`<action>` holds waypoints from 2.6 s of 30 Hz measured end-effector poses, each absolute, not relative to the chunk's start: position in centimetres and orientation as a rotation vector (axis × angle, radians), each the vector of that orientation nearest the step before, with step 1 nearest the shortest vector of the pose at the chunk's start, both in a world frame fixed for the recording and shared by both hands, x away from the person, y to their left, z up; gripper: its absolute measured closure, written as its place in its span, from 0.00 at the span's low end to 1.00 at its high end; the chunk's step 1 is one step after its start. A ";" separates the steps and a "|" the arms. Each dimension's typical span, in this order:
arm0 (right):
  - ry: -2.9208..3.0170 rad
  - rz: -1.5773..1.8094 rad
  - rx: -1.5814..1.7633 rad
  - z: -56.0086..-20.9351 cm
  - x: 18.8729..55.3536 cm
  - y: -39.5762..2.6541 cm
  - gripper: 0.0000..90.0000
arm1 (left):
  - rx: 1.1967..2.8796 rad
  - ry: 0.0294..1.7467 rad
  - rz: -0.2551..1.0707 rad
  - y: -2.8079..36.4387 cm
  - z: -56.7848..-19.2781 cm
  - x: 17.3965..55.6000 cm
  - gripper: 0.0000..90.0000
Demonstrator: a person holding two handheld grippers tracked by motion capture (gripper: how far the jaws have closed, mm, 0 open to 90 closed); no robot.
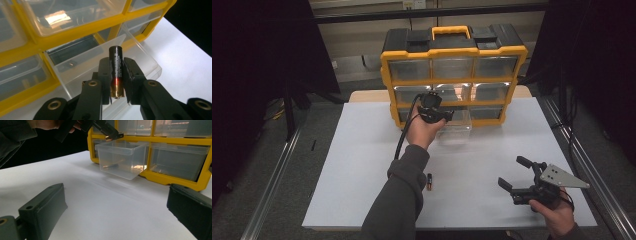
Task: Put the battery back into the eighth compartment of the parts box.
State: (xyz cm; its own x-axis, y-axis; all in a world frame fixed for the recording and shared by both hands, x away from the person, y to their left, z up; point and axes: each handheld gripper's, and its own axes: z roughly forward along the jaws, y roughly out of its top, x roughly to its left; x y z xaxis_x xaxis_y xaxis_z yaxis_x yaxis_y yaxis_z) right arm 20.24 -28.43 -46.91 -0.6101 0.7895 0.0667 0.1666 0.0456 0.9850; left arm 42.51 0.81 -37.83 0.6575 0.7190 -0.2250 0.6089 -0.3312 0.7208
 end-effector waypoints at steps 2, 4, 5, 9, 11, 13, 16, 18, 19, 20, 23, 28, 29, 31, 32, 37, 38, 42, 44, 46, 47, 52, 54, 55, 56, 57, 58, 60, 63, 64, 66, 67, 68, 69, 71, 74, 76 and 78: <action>1.833 1.604 0.959 -47.0 20.3 -28.4 0.02 | 2.038 1.037 0.185 0.8 -38.1 42.6 0.85; 1.832 1.607 0.958 -47.0 20.3 -28.4 0.02 | 2.033 1.027 0.187 0.8 -38.3 42.6 0.74; 1.825 1.611 0.966 -47.0 20.3 -28.4 0.02 | 2.032 1.026 0.196 0.8 -38.3 42.5 0.69; 1.827 1.610 0.973 -47.0 20.3 -28.6 0.02 | 2.013 0.999 0.223 1.3 -38.0 42.0 0.54; 1.822 1.614 0.972 -47.0 20.3 -28.6 0.02 | 1.992 0.991 0.226 1.4 -37.7 41.5 0.50; 1.830 1.608 0.963 -47.0 20.3 -28.6 0.02 | 2.002 0.964 0.233 1.7 -37.5 41.1 0.43; 1.828 1.606 0.960 -47.0 20.3 -28.6 0.02 | 1.989 0.961 0.240 2.2 -37.1 40.5 0.35; 1.829 1.603 0.964 -47.0 20.3 -28.6 0.02 | 1.982 0.953 0.232 2.5 -37.0 40.1 0.34; 1.827 1.600 0.960 -47.0 20.3 -28.6 0.02 | 1.992 0.951 0.233 2.7 -36.9 39.9 0.32; 1.830 1.600 0.963 -47.0 20.3 -28.5 0.02 | 1.971 0.953 0.232 2.9 -37.0 39.7 0.31; 1.835 1.598 0.954 -46.9 20.2 -28.5 0.02 | 1.972 0.931 0.236 3.5 -37.0 39.0 0.29; 1.830 1.594 0.956 -46.9 20.3 -28.5 0.02 | 1.958 0.914 0.239 4.4 -37.1 38.1 0.26; 1.830 1.593 0.954 -46.9 20.3 -28.5 0.02 | 1.970 0.905 0.245 4.7 -37.1 38.0 0.26; 1.829 1.591 0.951 -46.9 20.2 -28.5 0.02 | 1.951 0.909 0.243 5.3 -37.4 37.3 0.25; 1.828 1.590 0.951 -46.9 20.2 -28.4 0.02 | 1.963 0.897 0.240 5.5 -37.5 37.1 0.25; 1.825 1.589 0.956 -46.9 20.3 -28.3 0.02 | 1.960 0.895 0.228 6.2 -38.4 36.1 0.23; 1.826 1.590 0.958 -46.9 20.3 -28.3 0.02 | 1.964 0.899 0.226 6.3 -38.6 35.8 0.23; 1.827 1.588 0.957 -46.9 20.3 -28.3 0.02 | 1.979 0.889 0.219 6.8 -39.6 34.9 0.23; 1.826 1.588 0.954 -46.9 20.3 -28.3 0.02 | 1.966 0.898 0.208 7.2 -40.3 34.4 0.23; 1.825 1.589 0.959 -46.9 20.3 -28.3 0.02 | 1.963 0.892 0.215 7.5 -40.7 34.0 0.23; 1.825 1.590 0.960 -46.9 20.2 -28.3 0.02 | 1.963 0.892 0.215 7.5 -40.7 34.0 0.23; 1.826 1.589 0.960 -46.8 20.2 -28.3 0.02 | 1.974 0.883 0.207 8.3 -41.8 32.9 0.22; 1.826 1.587 0.958 -46.8 20.3 -28.3 0.02 | 1.972 0.879 0.194 8.6 -42.2 32.6 0.22; 1.827 1.590 0.961 -46.8 20.3 -28.3 0.02 | 1.975 0.880 0.196 8.8 -42.4 32.4 0.22; 1.827 1.590 0.961 -46.8 20.3 -28.3 0.02 | 1.975 0.880 0.196 8.8 -42.4 32.4 0.22; 1.827 1.586 0.958 -46.9 20.3 -28.3 0.02 | 1.982 0.871 0.190 9.0 -42.8 32.1 0.22; 1.824 1.586 0.958 -46.9 20.3 -28.3 0.02 | 1.980 0.875 0.191 9.1 -43.1 31.9 0.22; 1.825 1.589 0.961 -46.9 20.3 -28.3 0.02 | 1.986 0.866 0.181 9.3 -43.3 31.6 0.22; 1.828 1.588 0.956 -46.9 20.3 -28.3 0.02 | 1.998 0.865 0.185 9.6 -43.9 31.2 0.22; 1.825 1.592 0.966 -46.8 20.3 -28.3 0.02 | 1.992 0.866 0.178 9.7 -44.2 31.1 0.22; 1.824 1.587 0.965 -46.9 20.3 -28.3 0.02 | 2.017 0.875 0.182 9.9 -44.8 30.7 0.22; 1.824 1.587 0.965 -46.9 20.3 -28.3 0.02 | 2.017 0.875 0.182 9.9 -44.8 30.7 0.22; 1.826 1.587 0.962 -46.9 20.3 -28.3 0.02 | 2.020 0.880 0.179 10.0 -45.0 30.6 0.22; 1.821 1.590 0.970 -46.9 20.3 -28.2 0.02 | 2.024 0.883 0.178 10.1 -45.1 30.4 0.22; 1.828 1.585 0.960 -46.9 20.3 -28.2 0.02 | 2.041 0.881 0.172 10.2 -45.5 30.0 0.22; 1.821 1.588 0.964 -46.8 20.3 -28.1 0.02 | 2.058 0.877 0.147 10.1 -46.1 29.5 0.25; 1.829 1.588 0.956 -46.8 20.3 -28.1 0.02 | 2.091 0.883 0.157 9.9 -46.3 29.1 0.31; 1.823 1.586 0.959 -46.8 20.3 -28.0 0.02 | 2.114 0.888 0.157 9.8 -46.5 28.9 0.40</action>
